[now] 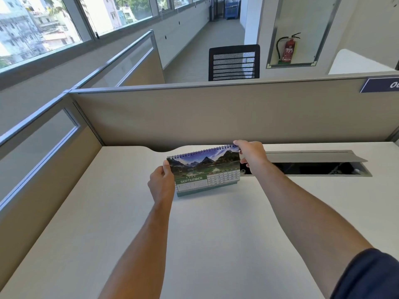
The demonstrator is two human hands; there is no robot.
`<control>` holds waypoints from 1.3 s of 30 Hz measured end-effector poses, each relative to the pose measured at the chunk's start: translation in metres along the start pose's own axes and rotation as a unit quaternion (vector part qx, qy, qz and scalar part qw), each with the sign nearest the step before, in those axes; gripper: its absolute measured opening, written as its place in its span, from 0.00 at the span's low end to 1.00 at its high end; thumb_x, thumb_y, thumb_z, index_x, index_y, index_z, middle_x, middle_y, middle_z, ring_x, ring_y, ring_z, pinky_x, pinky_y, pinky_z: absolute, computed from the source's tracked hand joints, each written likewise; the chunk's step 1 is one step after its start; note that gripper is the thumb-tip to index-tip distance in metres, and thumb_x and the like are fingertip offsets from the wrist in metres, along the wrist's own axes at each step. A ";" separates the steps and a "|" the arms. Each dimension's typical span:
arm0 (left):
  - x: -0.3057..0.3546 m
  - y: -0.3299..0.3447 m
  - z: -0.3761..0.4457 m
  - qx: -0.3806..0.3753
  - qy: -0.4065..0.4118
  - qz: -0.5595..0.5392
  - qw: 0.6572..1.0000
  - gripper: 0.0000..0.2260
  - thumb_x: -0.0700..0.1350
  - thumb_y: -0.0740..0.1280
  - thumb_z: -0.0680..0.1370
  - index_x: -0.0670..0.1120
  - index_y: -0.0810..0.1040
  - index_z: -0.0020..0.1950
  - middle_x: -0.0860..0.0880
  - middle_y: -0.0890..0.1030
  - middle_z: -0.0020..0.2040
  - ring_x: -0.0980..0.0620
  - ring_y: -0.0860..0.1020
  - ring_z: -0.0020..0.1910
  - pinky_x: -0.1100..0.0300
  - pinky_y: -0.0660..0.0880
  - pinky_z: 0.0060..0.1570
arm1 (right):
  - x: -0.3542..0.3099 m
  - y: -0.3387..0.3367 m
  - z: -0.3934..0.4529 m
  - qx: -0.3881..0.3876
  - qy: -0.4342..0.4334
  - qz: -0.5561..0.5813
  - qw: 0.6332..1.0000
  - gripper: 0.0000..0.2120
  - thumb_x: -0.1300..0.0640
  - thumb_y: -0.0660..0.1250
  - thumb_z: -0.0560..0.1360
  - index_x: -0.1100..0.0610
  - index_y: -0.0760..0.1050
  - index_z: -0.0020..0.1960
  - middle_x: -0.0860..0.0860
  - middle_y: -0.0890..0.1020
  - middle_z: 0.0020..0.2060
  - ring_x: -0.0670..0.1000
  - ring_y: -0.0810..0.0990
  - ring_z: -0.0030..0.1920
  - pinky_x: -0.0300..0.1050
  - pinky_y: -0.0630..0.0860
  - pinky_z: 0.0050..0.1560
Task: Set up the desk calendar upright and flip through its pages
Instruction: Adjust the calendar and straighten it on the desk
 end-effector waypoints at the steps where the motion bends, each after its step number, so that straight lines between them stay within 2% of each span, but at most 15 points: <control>1: 0.000 0.001 0.000 0.001 -0.002 0.001 1.000 0.24 0.59 0.56 0.84 0.44 0.80 0.43 0.52 0.81 0.37 0.49 0.77 0.39 0.54 0.69 0.40 | -0.001 0.000 0.000 -0.001 0.005 -0.001 1.000 0.16 0.44 0.72 0.71 0.55 0.76 0.35 0.52 0.80 0.30 0.56 0.80 0.33 0.48 0.73 0.39; 3: 0.000 0.001 0.000 0.001 -0.003 0.005 1.000 0.23 0.59 0.56 0.84 0.46 0.81 0.44 0.52 0.81 0.37 0.52 0.77 0.39 0.56 0.69 0.41 | -0.002 0.000 -0.001 -0.001 0.011 -0.006 1.000 0.15 0.44 0.72 0.69 0.55 0.76 0.36 0.52 0.80 0.31 0.57 0.81 0.35 0.50 0.75 0.43; 7: -0.001 0.002 0.000 0.003 -0.002 0.007 1.000 0.24 0.59 0.55 0.85 0.45 0.81 0.44 0.54 0.81 0.37 0.56 0.77 0.38 0.59 0.70 0.35 | -0.007 -0.001 -0.006 0.011 0.005 -0.040 0.999 0.15 0.43 0.68 0.67 0.55 0.77 0.38 0.52 0.82 0.34 0.57 0.82 0.38 0.50 0.80 0.48; 11: -0.001 0.001 -0.002 0.011 -0.002 0.010 1.000 0.24 0.59 0.55 0.85 0.44 0.81 0.43 0.54 0.80 0.36 0.57 0.76 0.37 0.61 0.69 0.33 | -0.014 0.000 -0.011 0.014 -0.005 -0.077 0.997 0.13 0.43 0.66 0.67 0.54 0.74 0.37 0.52 0.81 0.33 0.57 0.80 0.36 0.48 0.75 0.44; 14: -0.002 0.001 -0.003 0.012 -0.005 0.005 1.000 0.25 0.59 0.55 0.85 0.43 0.80 0.42 0.53 0.80 0.35 0.56 0.76 0.36 0.60 0.70 0.34 | -0.017 0.001 -0.014 0.012 -0.004 -0.099 0.995 0.13 0.44 0.64 0.68 0.53 0.70 0.36 0.51 0.75 0.28 0.56 0.73 0.32 0.48 0.68 0.39; 17: 0.000 0.002 -0.004 0.010 -0.007 0.006 1.000 0.25 0.59 0.55 0.85 0.43 0.80 0.41 0.53 0.80 0.35 0.57 0.75 0.36 0.60 0.69 0.34 | -0.018 0.003 -0.015 0.008 -0.005 -0.104 0.995 0.12 0.46 0.63 0.69 0.53 0.67 0.36 0.51 0.71 0.29 0.56 0.68 0.31 0.48 0.64 0.37; 20: 0.000 0.002 -0.005 0.011 -0.011 0.005 1.000 0.25 0.59 0.55 0.85 0.44 0.79 0.41 0.52 0.80 0.36 0.56 0.75 0.36 0.57 0.67 0.34 | -0.021 0.004 -0.015 0.009 -0.008 -0.108 0.994 0.11 0.47 0.62 0.71 0.54 0.68 0.37 0.51 0.71 0.30 0.56 0.69 0.32 0.48 0.63 0.37; 26: 0.004 0.001 -0.008 0.016 -0.010 0.009 1.000 0.23 0.58 0.55 0.85 0.46 0.79 0.40 0.52 0.79 0.35 0.57 0.75 0.36 0.62 0.66 0.32 | -0.022 0.005 -0.015 0.013 -0.010 -0.118 0.993 0.11 0.50 0.60 0.73 0.55 0.66 0.37 0.51 0.69 0.31 0.55 0.68 0.33 0.48 0.61 0.36; 30: 0.005 0.002 -0.008 0.012 -0.011 0.009 1.000 0.23 0.58 0.55 0.85 0.46 0.81 0.44 0.51 0.80 0.38 0.57 0.75 0.37 0.62 0.67 0.32 | -0.024 0.005 -0.014 0.014 -0.017 -0.134 0.991 0.13 0.48 0.61 0.75 0.55 0.67 0.36 0.51 0.71 0.30 0.55 0.70 0.33 0.48 0.63 0.36; 35: 0.005 0.001 -0.008 0.013 -0.016 0.009 1.000 0.23 0.58 0.55 0.85 0.46 0.81 0.44 0.50 0.81 0.39 0.57 0.75 0.36 0.62 0.67 0.32 | -0.024 0.010 -0.014 0.003 -0.021 -0.121 0.992 0.12 0.46 0.63 0.71 0.54 0.68 0.38 0.52 0.73 0.32 0.56 0.71 0.35 0.49 0.65 0.39; 39: 0.006 0.001 -0.009 0.011 -0.020 0.006 1.000 0.23 0.58 0.55 0.85 0.46 0.81 0.44 0.50 0.82 0.40 0.56 0.76 0.37 0.63 0.68 0.33 | -0.025 0.016 -0.011 -0.023 -0.029 -0.073 0.997 0.07 0.51 0.65 0.67 0.53 0.70 0.41 0.53 0.72 0.36 0.56 0.69 0.37 0.50 0.64 0.42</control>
Point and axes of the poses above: each hand's wrist, its own z-axis towards the middle knuckle, its own y-axis out of the palm, x = y × z, the point moved 6 cm from there along z, towards the middle knuckle
